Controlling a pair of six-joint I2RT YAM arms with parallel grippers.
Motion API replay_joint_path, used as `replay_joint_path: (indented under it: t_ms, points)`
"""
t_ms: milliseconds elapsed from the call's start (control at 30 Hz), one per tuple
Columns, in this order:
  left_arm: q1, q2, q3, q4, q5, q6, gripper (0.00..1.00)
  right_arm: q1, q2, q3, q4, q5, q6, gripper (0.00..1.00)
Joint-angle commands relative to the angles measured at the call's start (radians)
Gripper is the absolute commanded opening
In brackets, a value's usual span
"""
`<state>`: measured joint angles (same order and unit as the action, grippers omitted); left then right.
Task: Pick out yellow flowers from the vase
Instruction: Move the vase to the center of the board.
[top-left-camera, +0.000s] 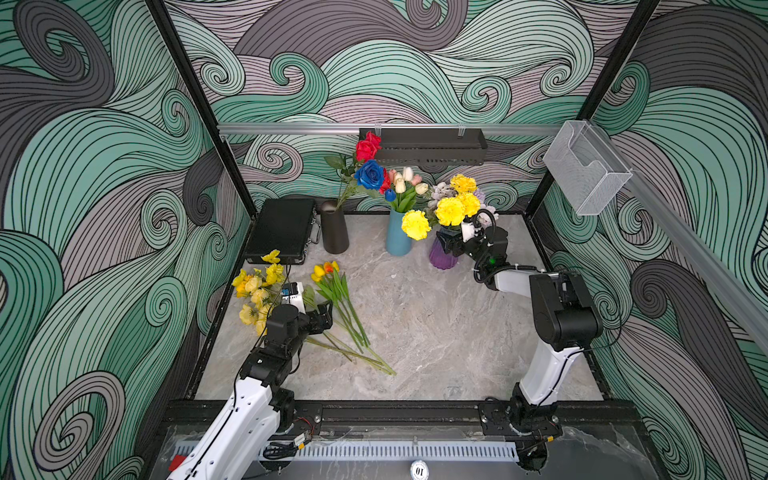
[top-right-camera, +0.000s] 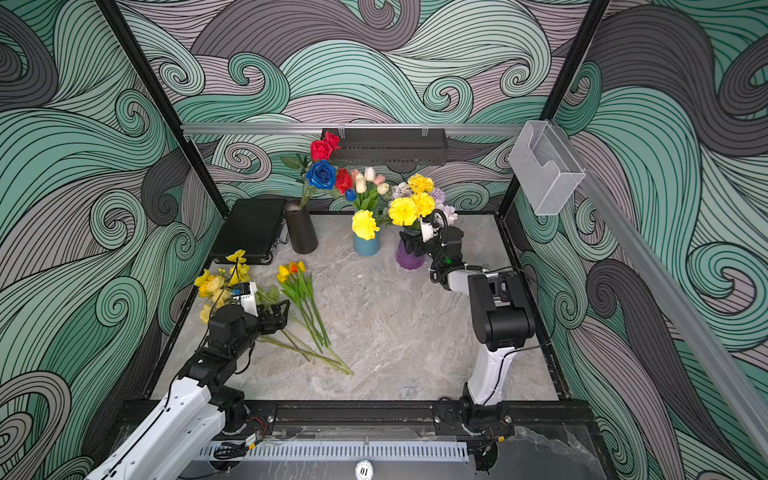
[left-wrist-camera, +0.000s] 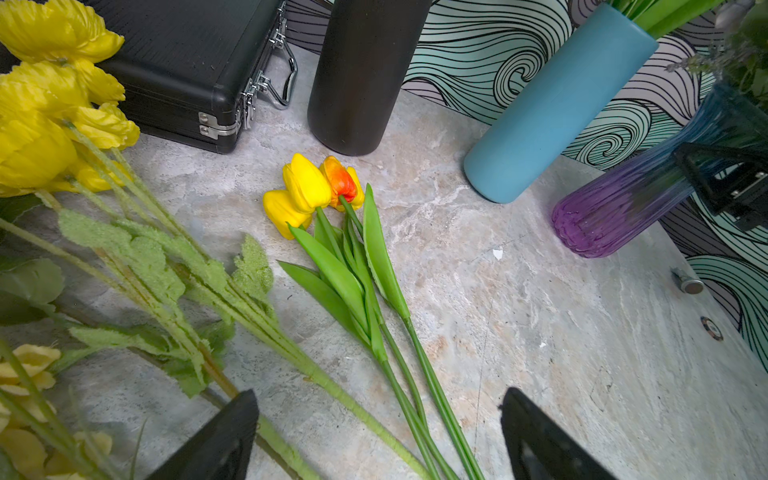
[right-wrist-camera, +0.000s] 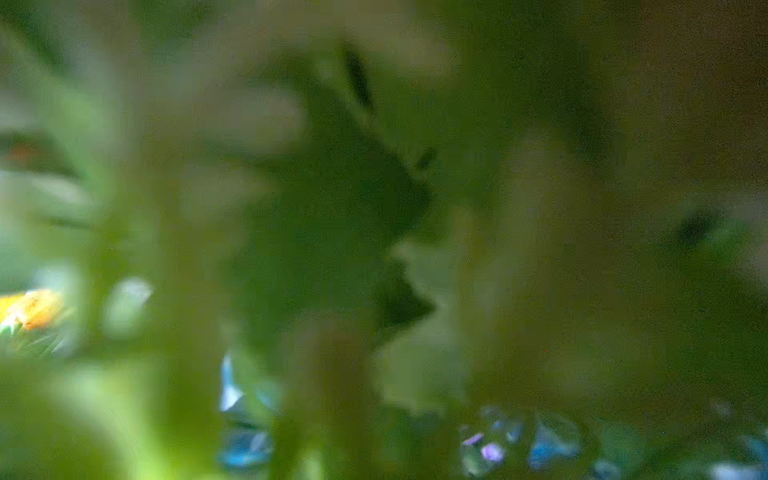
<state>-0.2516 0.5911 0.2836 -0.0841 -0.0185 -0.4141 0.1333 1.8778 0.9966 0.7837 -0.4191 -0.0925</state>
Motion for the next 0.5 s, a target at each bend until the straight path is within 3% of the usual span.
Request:
replay_joint_path:
  t_ms: [0,33,67,467]
  points:
    - [0.006,-0.008,0.005,0.006,-0.008,0.013,0.9,-0.001,-0.027,-0.012,0.026,0.005,-0.023,0.92]
    - [0.008,-0.008,0.005,0.006,-0.01,0.014,0.9,0.0,-0.028,-0.017,0.03,0.01,-0.023,0.99]
    - [0.008,-0.008,0.005,0.006,-0.009,0.013,0.9,0.0,-0.029,-0.021,0.032,0.019,-0.023,1.0]
    - [0.007,-0.007,0.005,0.006,-0.006,0.013,0.9,-0.001,-0.074,-0.084,0.063,0.025,-0.028,1.0]
